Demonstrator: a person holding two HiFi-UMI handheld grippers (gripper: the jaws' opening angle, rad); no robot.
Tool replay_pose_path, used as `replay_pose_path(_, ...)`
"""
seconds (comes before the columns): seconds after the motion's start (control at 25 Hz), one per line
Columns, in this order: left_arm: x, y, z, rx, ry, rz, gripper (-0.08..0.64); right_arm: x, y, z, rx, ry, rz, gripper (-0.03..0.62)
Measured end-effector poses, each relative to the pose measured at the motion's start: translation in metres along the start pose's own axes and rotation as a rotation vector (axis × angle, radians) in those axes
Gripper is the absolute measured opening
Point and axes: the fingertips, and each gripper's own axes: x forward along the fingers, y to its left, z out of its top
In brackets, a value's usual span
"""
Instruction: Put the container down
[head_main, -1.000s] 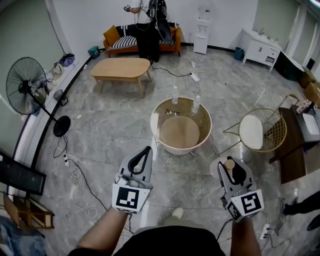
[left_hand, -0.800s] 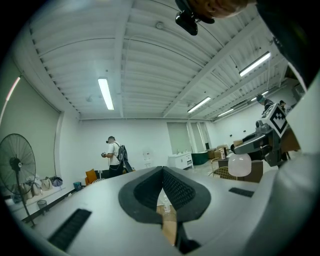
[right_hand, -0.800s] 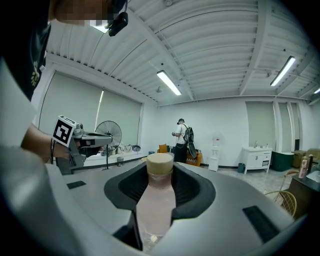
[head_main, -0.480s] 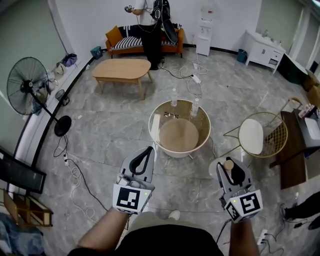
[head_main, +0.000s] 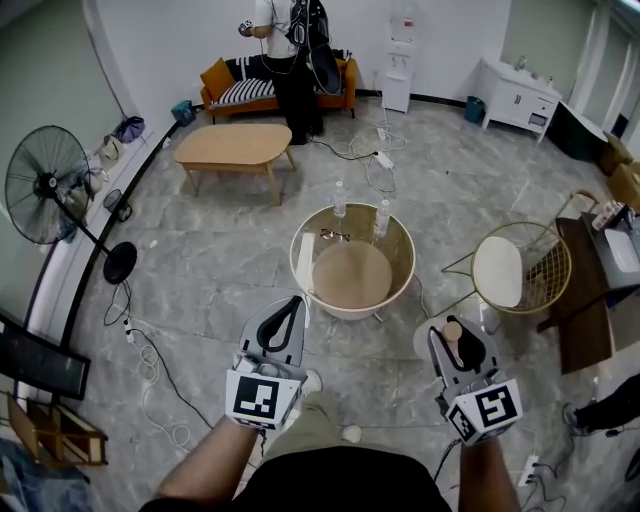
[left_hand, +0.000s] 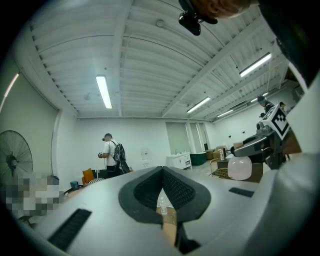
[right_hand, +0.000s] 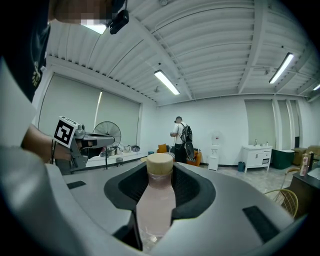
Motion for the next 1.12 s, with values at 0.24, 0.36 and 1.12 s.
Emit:
replay_pose_path(0.24, 0.02, 0.006, -0.002, -0.003, -0.027, -0.021, 0.011, 0.022, -0.009, 0.005, -0.003, -0.01, -0.012, 0.15)
replay_pose_path(0.36, 0.03, 0.012, 0.002, 0.001, -0.043, -0.028, 0.011, 0.034, -0.013, 0.015, 0.007, -0.01, -0.032, 0.15)
replay_pose_path(1.12, 0.089, 0.059, -0.009, 0.033, -0.053, -0.061, 0.011, 0.104, -0.028, 0.014, 0.03, 0.012, -0.037, 0.15)
